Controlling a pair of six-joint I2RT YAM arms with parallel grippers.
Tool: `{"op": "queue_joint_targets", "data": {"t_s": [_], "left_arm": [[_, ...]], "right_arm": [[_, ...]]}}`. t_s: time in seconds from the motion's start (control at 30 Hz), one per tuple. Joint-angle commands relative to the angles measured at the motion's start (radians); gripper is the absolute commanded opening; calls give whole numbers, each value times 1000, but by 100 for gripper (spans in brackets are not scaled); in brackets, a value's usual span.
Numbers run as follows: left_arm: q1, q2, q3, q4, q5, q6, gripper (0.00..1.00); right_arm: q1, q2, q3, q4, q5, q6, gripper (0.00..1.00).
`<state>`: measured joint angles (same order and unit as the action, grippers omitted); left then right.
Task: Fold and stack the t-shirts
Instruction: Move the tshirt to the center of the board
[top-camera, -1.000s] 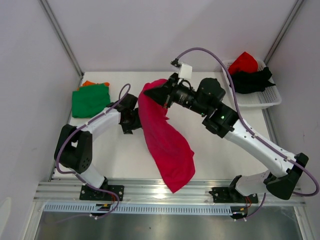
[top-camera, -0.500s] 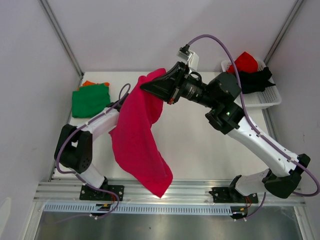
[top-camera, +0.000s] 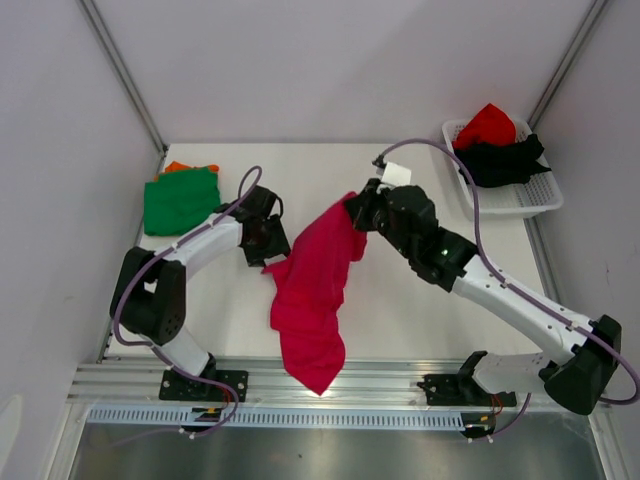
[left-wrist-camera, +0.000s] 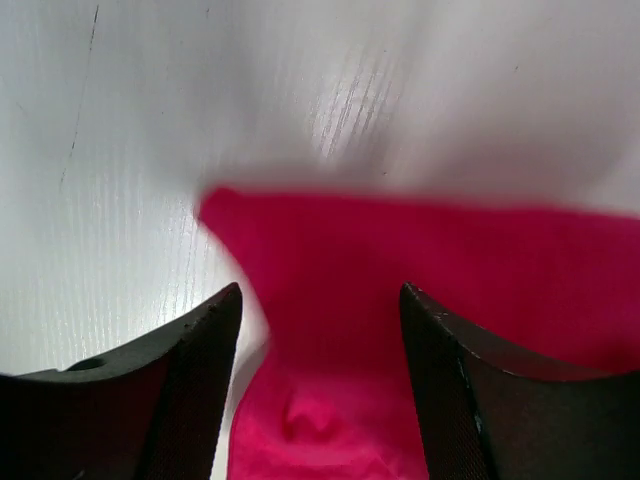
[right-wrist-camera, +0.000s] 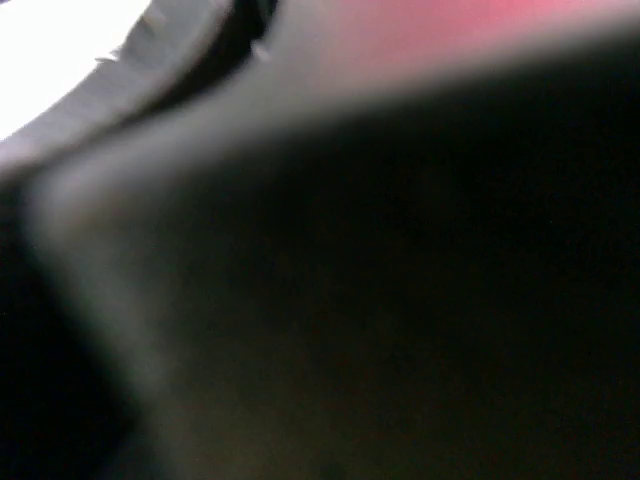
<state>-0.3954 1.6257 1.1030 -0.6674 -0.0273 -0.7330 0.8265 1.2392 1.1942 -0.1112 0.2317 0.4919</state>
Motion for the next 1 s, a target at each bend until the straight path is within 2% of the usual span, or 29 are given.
{"op": "queue_joint_targets", "data": {"t_s": [0.0,0.17,0.4,0.43,0.47,0.57,0.63,0.77,0.87,0.97], "left_arm": [[-10,10,44,-6,-11,10,67],[-10,14,43,-9,-16,14,67],[-10,20,35,-12,-19,15,67],[-10,19,35,-14,-22,15,67],[-11,19,35,-15,-25,17,67],[-10,16,37,-20,-29,18,67],[-10,16,37,-20,-31,18,66],[-10,13,37,-29,-43,20,66],[-10,0,41,-44,-88,12,66],[-8,-30,52,-55,-118,9,66]], "right_arm": [[-13,-21,-71,-159,354,13,0],[-15,-41,-174,-200,428,92,0],[-15,-43,-216,-217,463,152,0],[-13,-38,-214,-232,475,157,3],[-15,-29,-214,-237,478,160,24],[-10,-24,-220,-249,498,172,64],[-4,-35,-245,-225,520,171,70],[2,-99,-294,-167,528,139,72],[5,-181,-353,-52,430,47,72],[3,-250,-433,96,235,-29,72]]}}
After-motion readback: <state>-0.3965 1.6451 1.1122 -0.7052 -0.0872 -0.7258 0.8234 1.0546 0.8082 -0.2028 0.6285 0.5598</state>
